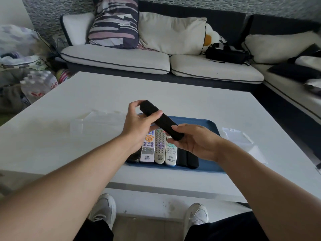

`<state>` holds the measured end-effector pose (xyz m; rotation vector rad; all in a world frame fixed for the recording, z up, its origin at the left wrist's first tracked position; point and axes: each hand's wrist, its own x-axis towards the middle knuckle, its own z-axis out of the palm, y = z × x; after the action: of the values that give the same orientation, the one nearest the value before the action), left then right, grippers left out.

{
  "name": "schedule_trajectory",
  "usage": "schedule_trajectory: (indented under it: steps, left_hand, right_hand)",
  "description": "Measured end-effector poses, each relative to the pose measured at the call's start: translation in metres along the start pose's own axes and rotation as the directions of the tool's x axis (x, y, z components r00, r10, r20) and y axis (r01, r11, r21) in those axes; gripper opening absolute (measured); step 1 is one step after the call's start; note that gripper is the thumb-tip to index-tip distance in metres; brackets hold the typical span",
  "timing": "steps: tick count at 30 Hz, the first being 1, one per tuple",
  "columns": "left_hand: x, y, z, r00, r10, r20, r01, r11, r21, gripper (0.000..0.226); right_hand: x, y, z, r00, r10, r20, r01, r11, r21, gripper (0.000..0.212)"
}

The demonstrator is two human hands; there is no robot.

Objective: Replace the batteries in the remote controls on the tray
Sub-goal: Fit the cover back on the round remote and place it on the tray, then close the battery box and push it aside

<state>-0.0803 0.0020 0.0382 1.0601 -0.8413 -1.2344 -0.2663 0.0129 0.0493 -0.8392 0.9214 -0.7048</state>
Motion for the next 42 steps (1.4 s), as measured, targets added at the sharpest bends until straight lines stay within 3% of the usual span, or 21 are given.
schedule_trajectory:
  steps: [2, 4, 6, 7, 8, 9, 10, 11, 13, 15, 18, 22, 27, 29, 31, 33, 36, 39, 42]
  left_hand:
    - [-0.002, -0.003, 0.004, 0.994, -0.049, 0.101, 0.047, 0.999, 0.023, 0.052]
    - [0.0, -0.006, 0.006, 0.985, -0.066, 0.162, 0.044, 0.99, 0.135, 0.048]
    - [0.004, -0.007, 0.006, 0.984, 0.021, 0.177, -0.088, 0.919, 0.385, 0.048]
    - [0.006, -0.008, 0.004, 0.98, 0.087, 0.177, -0.166, 0.847, 0.505, 0.05]
    - [0.008, -0.007, 0.002, 0.972, 0.157, 0.172, -0.23, 0.77, 0.595, 0.05]
    - [0.009, -0.005, -0.002, 0.961, 0.226, 0.16, -0.275, 0.704, 0.655, 0.048]
    - [0.011, -0.004, -0.006, 0.948, 0.285, 0.139, -0.297, 0.644, 0.705, 0.044]
    - [0.015, -0.003, -0.011, 0.936, 0.334, 0.11, -0.296, 0.58, 0.759, 0.04]
    - [0.024, -0.001, -0.023, 0.926, 0.374, 0.048, -0.21, 0.404, 0.89, 0.037]
    - [0.03, 0.001, -0.035, 0.954, 0.296, -0.036, -0.055, 0.293, 0.955, 0.042]
    - [0.037, -0.001, -0.052, 0.979, 0.159, -0.128, 0.082, 0.269, 0.96, 0.047]
    - [0.04, -0.005, -0.067, 0.981, 0.061, -0.184, 0.165, 0.237, 0.957, 0.049]
    - [0.038, -0.001, -0.07, 0.977, -0.035, -0.212, 0.212, 0.317, 0.924, 0.045]
    - [0.039, -0.002, -0.075, 0.974, -0.05, -0.22, 0.224, 0.347, 0.911, 0.045]
    - [0.037, 0.0, -0.08, 0.972, -0.053, -0.229, 0.232, 0.364, 0.902, 0.046]
    - [0.035, 0.001, -0.083, 0.972, -0.057, -0.227, 0.231, 0.37, 0.9, 0.043]
    - [0.032, 0.0, -0.094, 0.971, -0.082, -0.226, 0.24, 0.371, 0.897, 0.029]
    - [0.026, 0.0, -0.113, 0.972, -0.14, -0.189, 0.231, 0.421, 0.877, 0.016]
    - [0.015, -0.002, -0.132, 0.969, -0.182, -0.164, 0.231, 0.454, 0.86, 0.021]
  right_hand:
    - [-0.007, -0.004, 0.0, 0.993, 0.053, 0.103, -0.052, 0.999, -0.007, 0.034]
    - [-0.01, -0.008, 0.0, 0.994, 0.037, 0.104, -0.035, 0.999, -0.018, 0.021]
    - [-0.007, -0.01, -0.003, 0.997, -0.018, -0.081, 0.009, 0.994, -0.11, 0.008]
    - [-0.005, -0.01, -0.01, 0.966, -0.084, -0.244, 0.008, 0.956, -0.294, 0.01]
    - [-0.003, -0.009, -0.02, 0.897, -0.19, -0.399, -0.064, 0.837, -0.543, 0.014]
    - [-0.001, -0.008, -0.032, 0.818, -0.313, -0.482, -0.187, 0.648, -0.739, 0.018]
    - [0.0, -0.006, -0.045, 0.775, -0.381, -0.505, -0.297, 0.485, -0.822, 0.017]
    - [-0.001, -0.003, -0.058, 0.753, -0.382, -0.536, -0.383, 0.409, -0.828, 0.014]
    - [-0.003, 0.002, -0.076, 0.72, -0.321, -0.615, -0.499, 0.377, -0.78, 0.021]
    - [-0.001, 0.009, -0.085, 0.711, -0.288, -0.642, -0.565, 0.312, -0.764, 0.035]
    - [0.0, 0.017, -0.08, 0.746, -0.194, -0.637, -0.594, 0.239, -0.768, 0.036]
    - [0.006, 0.024, -0.071, 0.772, -0.047, -0.634, -0.616, 0.191, -0.764, 0.032]
    - [0.009, 0.016, -0.065, 0.784, 0.005, -0.621, -0.616, 0.139, -0.776, 0.028]
    - [0.007, 0.012, -0.064, 0.77, -0.061, -0.635, -0.629, 0.101, -0.771, 0.027]
    - [0.011, 0.007, -0.061, 0.749, -0.26, -0.609, -0.618, 0.054, -0.784, 0.023]
    - [0.02, 0.002, -0.05, 0.725, -0.426, -0.541, -0.541, 0.134, -0.83, 0.023]
    - [0.045, -0.003, -0.016, 0.744, -0.535, -0.399, -0.252, 0.329, -0.91, 0.023]
    - [0.078, 0.001, 0.027, 0.826, -0.504, -0.252, -0.008, 0.437, -0.899, 0.022]
    - [0.111, 0.01, 0.067, 0.909, -0.354, -0.221, 0.074, 0.658, -0.749, 0.032]
